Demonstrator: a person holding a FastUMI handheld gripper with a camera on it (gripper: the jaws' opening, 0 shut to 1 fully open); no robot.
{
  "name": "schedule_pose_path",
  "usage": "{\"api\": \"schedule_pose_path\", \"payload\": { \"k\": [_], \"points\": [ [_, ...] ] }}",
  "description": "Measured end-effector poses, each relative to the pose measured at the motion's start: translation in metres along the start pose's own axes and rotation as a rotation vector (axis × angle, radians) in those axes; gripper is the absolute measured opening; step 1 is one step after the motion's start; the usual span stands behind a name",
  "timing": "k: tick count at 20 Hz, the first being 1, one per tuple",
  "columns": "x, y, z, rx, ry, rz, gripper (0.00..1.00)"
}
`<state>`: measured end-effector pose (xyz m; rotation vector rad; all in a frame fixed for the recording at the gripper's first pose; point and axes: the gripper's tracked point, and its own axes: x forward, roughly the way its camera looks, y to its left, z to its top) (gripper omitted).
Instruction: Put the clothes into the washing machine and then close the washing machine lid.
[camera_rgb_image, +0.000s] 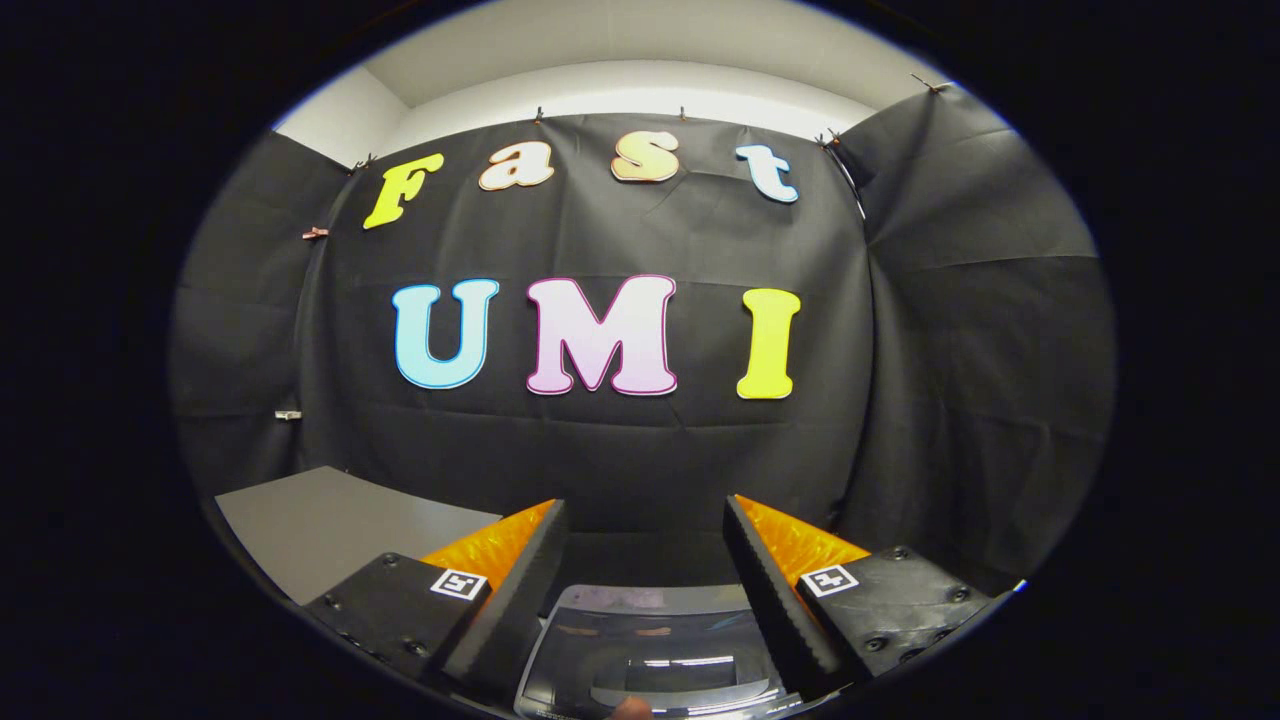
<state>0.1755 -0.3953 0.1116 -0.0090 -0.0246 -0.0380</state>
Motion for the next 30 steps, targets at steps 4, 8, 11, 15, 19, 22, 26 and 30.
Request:
{"api": "schedule_pose_path", "payload": {
  "k": [4,8,11,15,19,22,26,30],
  "points": [
    [-0.0005,-0.0006,0.0024,0.001,-0.005,-0.002,0.98],
    [0.0007,-0.0011,0.0030,0.002,-0.004,-0.003,0.98],
    [-0.0008,-0.0002,0.0044,0.004,-0.010,-0.003,0.98],
    [-0.0009,-0.0003,0.0044,0.004,-0.010,-0.006,0.98],
    [-0.0005,0.0000,0.0044,0.007,-0.007,-0.006,0.98],
    [-0.0017,0.0006,0.0059,0.006,-0.014,-0.008,0.98],
    [0.0000,0.0000,0.0053,0.005,-0.014,-0.011,0.98],
    [0.0002,0.0005,0.0046,0.002,-0.013,-0.011,0.98]
  ]
}}
